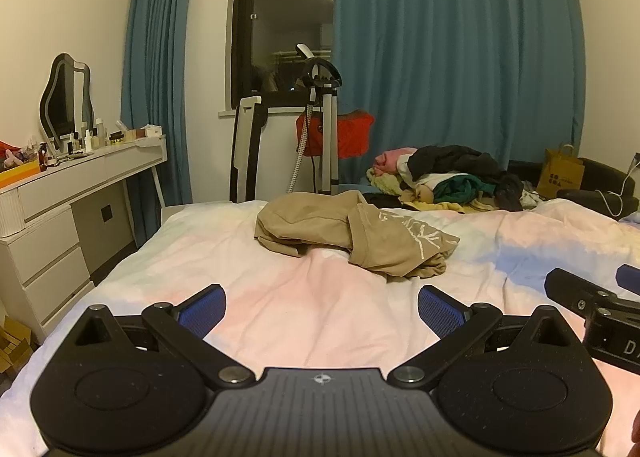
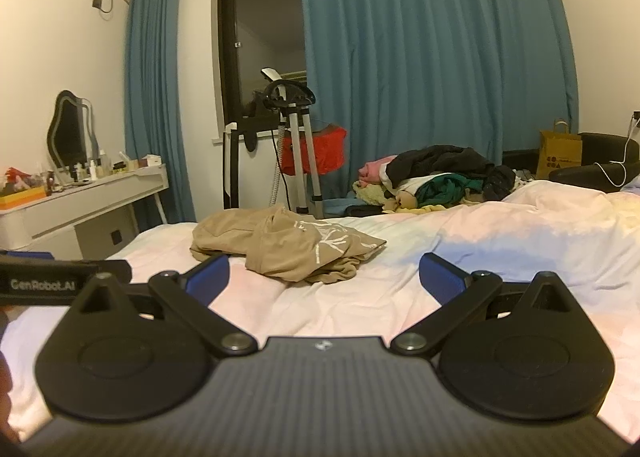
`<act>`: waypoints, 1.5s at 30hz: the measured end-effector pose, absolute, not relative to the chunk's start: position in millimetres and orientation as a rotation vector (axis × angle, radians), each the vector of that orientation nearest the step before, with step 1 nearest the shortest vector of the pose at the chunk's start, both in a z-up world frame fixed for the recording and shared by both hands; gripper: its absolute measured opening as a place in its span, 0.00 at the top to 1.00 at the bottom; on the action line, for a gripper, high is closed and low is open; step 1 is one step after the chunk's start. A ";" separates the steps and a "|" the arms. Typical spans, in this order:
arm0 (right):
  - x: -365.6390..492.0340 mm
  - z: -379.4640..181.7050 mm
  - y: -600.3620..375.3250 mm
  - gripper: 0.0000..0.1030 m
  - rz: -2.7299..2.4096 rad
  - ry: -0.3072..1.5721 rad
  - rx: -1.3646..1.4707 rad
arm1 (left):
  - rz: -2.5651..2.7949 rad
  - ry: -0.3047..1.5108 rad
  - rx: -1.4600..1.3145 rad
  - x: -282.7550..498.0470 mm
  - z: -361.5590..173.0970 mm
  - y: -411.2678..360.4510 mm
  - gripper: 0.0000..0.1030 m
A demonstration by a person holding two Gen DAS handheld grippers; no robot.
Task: Fold clothes
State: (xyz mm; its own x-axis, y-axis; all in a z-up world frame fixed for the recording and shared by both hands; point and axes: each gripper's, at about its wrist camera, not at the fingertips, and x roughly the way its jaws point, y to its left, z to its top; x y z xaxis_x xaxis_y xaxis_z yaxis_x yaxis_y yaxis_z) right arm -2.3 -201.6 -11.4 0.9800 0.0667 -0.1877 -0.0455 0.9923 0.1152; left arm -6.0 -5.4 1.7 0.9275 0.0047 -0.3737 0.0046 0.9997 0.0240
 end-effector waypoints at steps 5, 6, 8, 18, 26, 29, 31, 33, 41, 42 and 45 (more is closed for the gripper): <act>-0.1 -13.6 -203.8 0.00 0.063 0.192 0.143 | -0.012 0.392 0.012 -4.3 1.5 -4.0 0.00; 0.2 -14.1 -204.2 0.00 0.060 0.194 0.151 | -0.015 0.396 0.008 -4.9 0.6 -2.8 0.00; 1.3 -15.5 -204.2 0.00 0.054 0.198 0.165 | -0.015 0.402 0.003 -5.3 -1.8 -0.4 0.00; 14.1 -33.6 -198.1 0.40 0.041 0.280 0.174 | 0.077 0.367 -0.003 3.3 18.6 8.2 0.00; 56.6 -36.9 -182.8 0.49 0.095 0.367 0.182 | 0.085 0.348 -0.052 26.8 41.7 35.0 0.00; 88.8 -37.4 -158.6 0.49 0.120 0.386 0.157 | 0.085 0.398 -0.099 33.9 30.4 51.6 0.00; 119.4 -41.2 -138.5 0.49 0.147 0.404 0.148 | 0.069 0.421 -0.144 37.1 21.5 66.1 0.00; 153.8 -46.8 -116.4 0.49 0.148 0.416 0.121 | 0.059 0.445 -0.174 39.5 12.7 81.3 0.00; 287.7 -86.3 -63.5 0.51 -0.002 0.482 0.014 | 0.103 0.516 -0.300 64.2 -31.6 143.8 0.00; 296.2 -87.2 -65.1 0.61 -0.026 0.495 0.024 | 0.111 0.526 -0.309 68.8 -36.6 149.4 0.00; 298.3 -79.5 -78.6 0.84 -0.062 0.495 0.082 | 0.112 0.556 -0.331 80.4 -48.5 159.6 0.00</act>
State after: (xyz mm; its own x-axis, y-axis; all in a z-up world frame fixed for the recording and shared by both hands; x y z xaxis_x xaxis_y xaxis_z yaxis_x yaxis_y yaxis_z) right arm 298.3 -78.6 -79.5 0.8784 -0.0392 -0.4762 0.0790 0.9948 0.0638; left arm 80.4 159.6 -48.5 0.8447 0.0158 -0.5350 -0.1933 0.9411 -0.2773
